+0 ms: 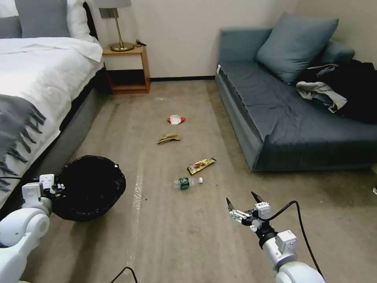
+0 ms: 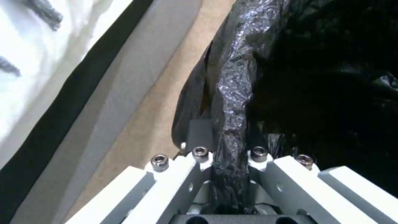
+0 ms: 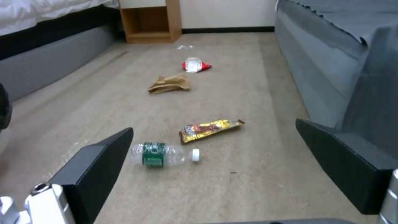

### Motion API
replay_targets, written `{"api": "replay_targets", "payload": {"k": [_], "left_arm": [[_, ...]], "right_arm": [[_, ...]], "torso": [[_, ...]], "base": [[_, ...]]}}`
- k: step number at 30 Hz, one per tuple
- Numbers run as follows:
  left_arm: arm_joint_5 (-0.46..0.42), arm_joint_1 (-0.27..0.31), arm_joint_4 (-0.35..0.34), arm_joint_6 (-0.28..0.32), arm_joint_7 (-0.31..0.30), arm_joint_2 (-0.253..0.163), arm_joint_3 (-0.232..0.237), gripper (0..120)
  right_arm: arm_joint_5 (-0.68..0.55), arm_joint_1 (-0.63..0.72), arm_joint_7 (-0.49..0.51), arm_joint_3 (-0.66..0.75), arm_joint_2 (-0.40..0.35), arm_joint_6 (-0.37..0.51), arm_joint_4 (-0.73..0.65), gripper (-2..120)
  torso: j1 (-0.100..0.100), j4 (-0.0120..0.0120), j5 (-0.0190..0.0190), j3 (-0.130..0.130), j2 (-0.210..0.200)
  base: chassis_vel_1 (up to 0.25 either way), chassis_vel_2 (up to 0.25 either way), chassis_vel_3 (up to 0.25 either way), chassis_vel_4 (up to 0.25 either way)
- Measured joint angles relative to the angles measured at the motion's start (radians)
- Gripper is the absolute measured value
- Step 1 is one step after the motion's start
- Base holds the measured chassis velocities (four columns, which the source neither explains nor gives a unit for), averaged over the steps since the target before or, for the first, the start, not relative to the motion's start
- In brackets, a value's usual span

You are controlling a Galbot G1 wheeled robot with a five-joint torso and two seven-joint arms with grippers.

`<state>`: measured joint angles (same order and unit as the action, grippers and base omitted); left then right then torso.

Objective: Pick up the trash bin, then pick up the garbage on the floor and place it into the trash bin.

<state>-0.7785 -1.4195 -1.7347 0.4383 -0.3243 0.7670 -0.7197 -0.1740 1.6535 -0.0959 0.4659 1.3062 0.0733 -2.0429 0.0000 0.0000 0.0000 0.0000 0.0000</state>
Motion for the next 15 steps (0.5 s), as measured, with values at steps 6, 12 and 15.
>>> {"api": "replay_targets", "payload": {"k": [6, 12, 15], "left_arm": [[0.003, 0.002, 0.005, -0.002, 0.000, 0.004, 0.004, 3], [0.004, 0.008, 0.009, -0.003, -0.001, 0.005, 0.010, 3], [0.003, 0.011, 0.009, -0.003, -0.003, 0.005, 0.012, 3]], "right_arm": [[0.000, -0.005, -0.001, 0.000, 0.000, 0.001, 0.007, 100], [0.000, -0.009, -0.003, -0.001, 0.000, 0.003, 0.010, 100], [-0.001, -0.011, -0.003, -0.001, -0.001, 0.004, 0.010, 100]], "torso": [[0.000, 0.0000, 0.0000, 0.000, 0.000], [0.000, 0.0001, 0.0000, 0.000, 0.000], [0.000, 0.0000, -0.0001, 0.000, 0.000]], "base": [[-0.073, 0.078, 0.065, -0.077], [-0.035, 0.040, 0.038, -0.040], [-0.060, 0.075, 0.053, -0.071]]}}
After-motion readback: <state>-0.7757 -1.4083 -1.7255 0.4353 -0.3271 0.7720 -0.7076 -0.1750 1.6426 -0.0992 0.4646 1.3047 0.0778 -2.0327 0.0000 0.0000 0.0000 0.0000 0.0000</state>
